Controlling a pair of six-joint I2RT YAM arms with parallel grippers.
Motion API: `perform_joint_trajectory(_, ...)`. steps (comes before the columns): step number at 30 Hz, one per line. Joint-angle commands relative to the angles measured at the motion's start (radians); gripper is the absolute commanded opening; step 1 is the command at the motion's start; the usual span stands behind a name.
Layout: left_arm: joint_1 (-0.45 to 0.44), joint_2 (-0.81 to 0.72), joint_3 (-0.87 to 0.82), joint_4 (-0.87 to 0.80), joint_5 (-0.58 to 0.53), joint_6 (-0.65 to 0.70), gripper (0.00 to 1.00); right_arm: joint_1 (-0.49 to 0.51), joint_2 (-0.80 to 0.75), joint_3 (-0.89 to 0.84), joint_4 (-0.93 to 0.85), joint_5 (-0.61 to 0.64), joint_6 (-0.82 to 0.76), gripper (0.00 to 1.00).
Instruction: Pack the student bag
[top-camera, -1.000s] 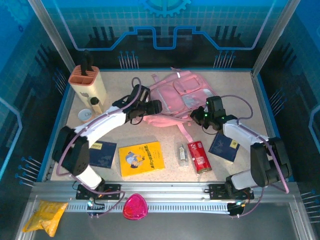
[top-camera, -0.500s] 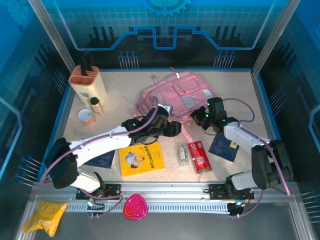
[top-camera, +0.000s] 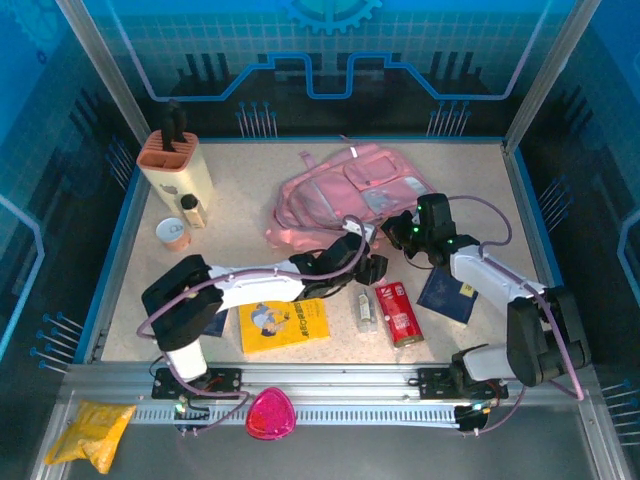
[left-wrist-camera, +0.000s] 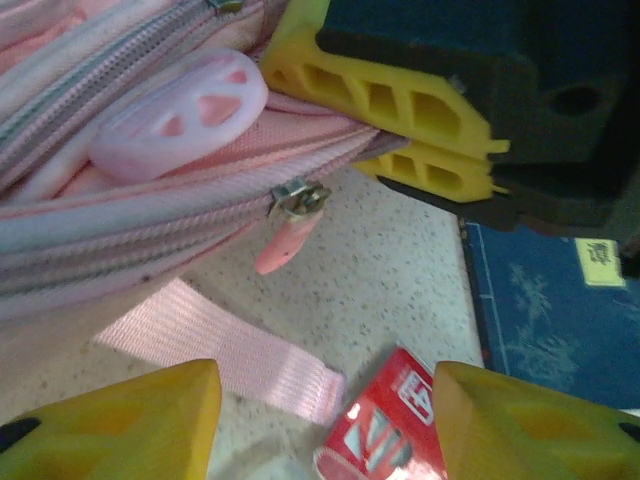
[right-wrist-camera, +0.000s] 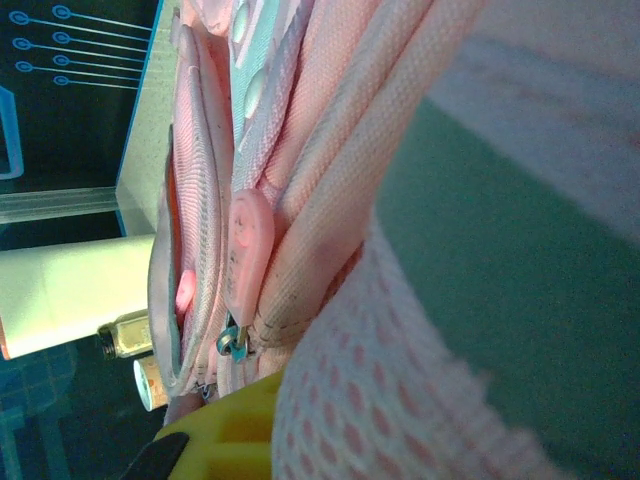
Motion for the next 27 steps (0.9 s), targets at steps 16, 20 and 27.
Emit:
perform_joint_trajectory(16,-0.012,0.117,0.013,0.220,-0.344,0.004,0.51,0.069,-0.077,-0.015,0.045,-0.009,0.042,0.00)
perform_joint_trajectory(20,-0.012,0.091,-0.060,0.346,-0.324,0.041,0.48,0.068,-0.078,-0.015,0.047,-0.007,0.042,0.00)
perform_joint_trajectory(27,-0.012,0.074,-0.092,0.409,-0.314,0.116,0.39,0.075,-0.063,-0.002,0.046,-0.005,0.032,0.00)
